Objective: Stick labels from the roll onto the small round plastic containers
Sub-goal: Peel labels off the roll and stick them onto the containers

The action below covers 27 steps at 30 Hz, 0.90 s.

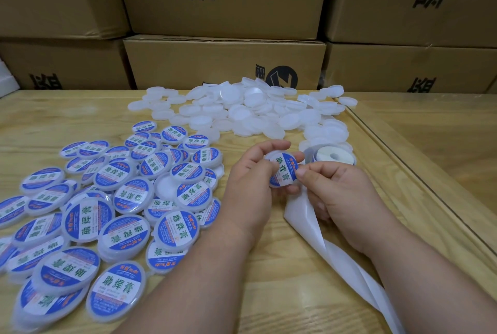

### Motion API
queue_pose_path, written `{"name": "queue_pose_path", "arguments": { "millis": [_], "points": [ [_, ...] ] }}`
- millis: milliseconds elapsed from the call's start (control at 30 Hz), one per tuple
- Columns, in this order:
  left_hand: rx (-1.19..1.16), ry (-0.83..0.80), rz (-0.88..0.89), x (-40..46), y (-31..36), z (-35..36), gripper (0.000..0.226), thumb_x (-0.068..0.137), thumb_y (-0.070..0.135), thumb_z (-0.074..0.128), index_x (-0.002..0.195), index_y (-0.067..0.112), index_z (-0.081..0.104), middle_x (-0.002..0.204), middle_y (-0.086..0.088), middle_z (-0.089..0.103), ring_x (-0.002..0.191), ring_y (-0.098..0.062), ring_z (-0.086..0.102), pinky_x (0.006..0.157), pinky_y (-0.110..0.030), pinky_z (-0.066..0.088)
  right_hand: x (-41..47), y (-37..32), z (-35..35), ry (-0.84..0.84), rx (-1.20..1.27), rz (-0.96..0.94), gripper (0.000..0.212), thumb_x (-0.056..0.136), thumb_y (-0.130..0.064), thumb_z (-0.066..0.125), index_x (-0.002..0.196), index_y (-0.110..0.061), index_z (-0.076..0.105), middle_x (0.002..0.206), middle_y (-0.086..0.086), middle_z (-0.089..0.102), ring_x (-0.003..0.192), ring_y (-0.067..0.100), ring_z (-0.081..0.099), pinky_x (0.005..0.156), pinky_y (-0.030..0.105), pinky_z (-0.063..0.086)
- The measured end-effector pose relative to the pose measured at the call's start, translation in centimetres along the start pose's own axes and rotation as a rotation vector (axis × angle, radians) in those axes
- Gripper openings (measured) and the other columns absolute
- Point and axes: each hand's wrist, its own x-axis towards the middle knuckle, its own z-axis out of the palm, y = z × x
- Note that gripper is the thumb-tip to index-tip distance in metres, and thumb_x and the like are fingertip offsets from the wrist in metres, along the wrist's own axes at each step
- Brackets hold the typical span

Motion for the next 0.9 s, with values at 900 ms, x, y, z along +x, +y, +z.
{"name": "queue_pose_path", "arguments": {
  "millis": [900],
  "points": [
    [0.033, 0.198, 0.072, 0.11, 0.2, -0.12, 0.023, 0.103, 0.043, 0.053, 0.106, 0.025, 0.068, 0.089, -0.006, 0.079, 0.072, -0.021, 0.077, 0.044, -0.023, 0.051, -0.22, -0.19, -0.28, -0.034, 0.009, -0.043, 0.015, 0.097, -0.009, 0.063, 0.107, -0.016, 0.072, 0.047, -0.002, 0.04, 0.042, 0.011, 0.035, 0.041, 0.022, 0.032]
  ]
}}
